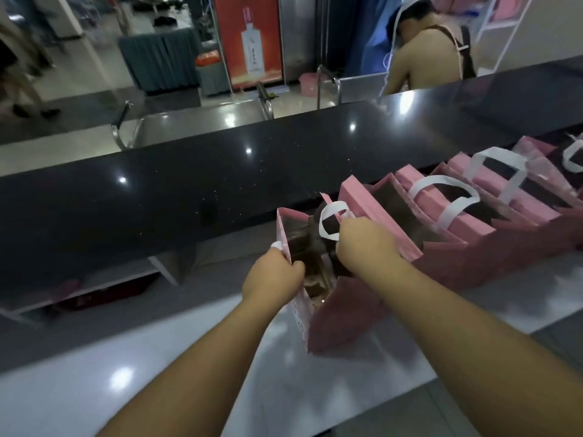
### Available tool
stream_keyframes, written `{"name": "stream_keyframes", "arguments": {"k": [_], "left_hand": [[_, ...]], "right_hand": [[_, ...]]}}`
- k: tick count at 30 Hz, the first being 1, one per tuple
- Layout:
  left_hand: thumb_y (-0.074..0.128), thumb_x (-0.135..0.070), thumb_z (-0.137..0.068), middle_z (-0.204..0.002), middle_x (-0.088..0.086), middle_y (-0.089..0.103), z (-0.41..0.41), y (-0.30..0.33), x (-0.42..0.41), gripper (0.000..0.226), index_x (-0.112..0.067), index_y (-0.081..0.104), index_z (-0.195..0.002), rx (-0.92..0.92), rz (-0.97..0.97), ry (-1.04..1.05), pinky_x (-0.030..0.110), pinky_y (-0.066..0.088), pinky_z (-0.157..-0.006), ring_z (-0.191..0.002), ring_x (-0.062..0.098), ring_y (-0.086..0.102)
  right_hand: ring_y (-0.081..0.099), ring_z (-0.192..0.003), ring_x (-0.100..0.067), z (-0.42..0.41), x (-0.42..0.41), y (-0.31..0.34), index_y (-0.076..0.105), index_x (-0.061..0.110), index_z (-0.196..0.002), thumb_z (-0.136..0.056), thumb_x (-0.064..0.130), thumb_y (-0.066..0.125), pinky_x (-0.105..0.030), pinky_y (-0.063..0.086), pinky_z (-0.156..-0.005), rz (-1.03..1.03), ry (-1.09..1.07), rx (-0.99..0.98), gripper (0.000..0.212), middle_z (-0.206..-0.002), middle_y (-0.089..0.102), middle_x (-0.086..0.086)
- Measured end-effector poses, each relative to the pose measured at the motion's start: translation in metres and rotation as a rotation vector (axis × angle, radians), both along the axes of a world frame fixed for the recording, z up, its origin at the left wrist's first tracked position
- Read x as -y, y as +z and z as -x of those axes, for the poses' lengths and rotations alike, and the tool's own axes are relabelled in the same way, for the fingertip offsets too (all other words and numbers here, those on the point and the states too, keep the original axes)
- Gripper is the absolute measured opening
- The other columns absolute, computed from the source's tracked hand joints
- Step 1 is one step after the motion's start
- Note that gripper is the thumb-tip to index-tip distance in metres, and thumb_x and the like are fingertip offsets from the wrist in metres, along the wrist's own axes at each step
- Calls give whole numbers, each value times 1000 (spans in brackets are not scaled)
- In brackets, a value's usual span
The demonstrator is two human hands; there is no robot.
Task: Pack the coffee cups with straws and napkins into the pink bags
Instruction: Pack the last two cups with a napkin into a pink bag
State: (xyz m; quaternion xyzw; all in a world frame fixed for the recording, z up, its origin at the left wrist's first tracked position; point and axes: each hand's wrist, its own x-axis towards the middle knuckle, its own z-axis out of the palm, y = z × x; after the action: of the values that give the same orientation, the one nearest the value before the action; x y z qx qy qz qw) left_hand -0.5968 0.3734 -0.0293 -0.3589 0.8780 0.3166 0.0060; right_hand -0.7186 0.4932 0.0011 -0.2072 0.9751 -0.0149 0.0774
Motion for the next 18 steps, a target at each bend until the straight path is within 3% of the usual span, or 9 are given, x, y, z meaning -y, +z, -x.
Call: {"name": "stream_keyframes", "arguments": {"k": [3,5,7,10,12,15,18], "left_hand": [[50,-32,-92,-73,0,68,-9,0,2,20,-24,65,-82,58,30,46,32,56,-55,-65,20,69],[49,-28,-91,-71,-2,67,-19,2,4,20,-25,62,-77,64,14,88,29,46,-50,-64,19,66],[49,-27,-90,-70,-2,64,-33,4,9,18,-25,59,-75,59,3,131,26,36,-50,-62,18,60],[49,-27,-91,-64,-2,58,-65,8,20,21,-24,55,-71,33,-7,200,26,33,-49,-55,18,53],[50,-29,-93,-63,-3,61,-94,11,30,23,-25,57,-71,2,-11,262,26,37,-48,-54,17,56],[51,-31,-97,-65,-5,63,-149,14,46,26,-27,57,-72,-28,7,346,25,37,-49,-56,14,57],[50,-33,-99,-75,-3,70,-211,16,61,24,-25,63,-80,-50,-1,431,26,42,-52,-65,15,65]], "right_hand": [[62,-111,-38,10,8,9,38,14,-152,-86,14,69,-46,55,-82,-101,-6,143,73,-130,59,-9],[62,-107,-37,12,12,15,53,13,-135,-89,15,68,-46,56,-89,-101,21,177,49,-120,61,-11],[60,-88,-33,9,15,19,55,16,-105,-90,11,63,-41,54,-72,-18,77,95,18,-93,58,-7],[57,-79,-32,-6,24,22,47,11,-81,-87,10,57,-36,47,-64,59,174,58,11,-78,53,-6],[58,-74,-30,-22,36,22,52,13,-78,-85,11,56,-35,48,-65,73,229,74,9,-81,59,-7],[56,-66,-24,-54,62,20,60,13,-88,-84,14,56,-30,37,-51,134,327,114,6,-82,62,-7],[61,-66,-24,-102,95,14,63,13,-89,-84,14,59,-32,48,-52,146,434,141,7,-81,66,-7]]}}
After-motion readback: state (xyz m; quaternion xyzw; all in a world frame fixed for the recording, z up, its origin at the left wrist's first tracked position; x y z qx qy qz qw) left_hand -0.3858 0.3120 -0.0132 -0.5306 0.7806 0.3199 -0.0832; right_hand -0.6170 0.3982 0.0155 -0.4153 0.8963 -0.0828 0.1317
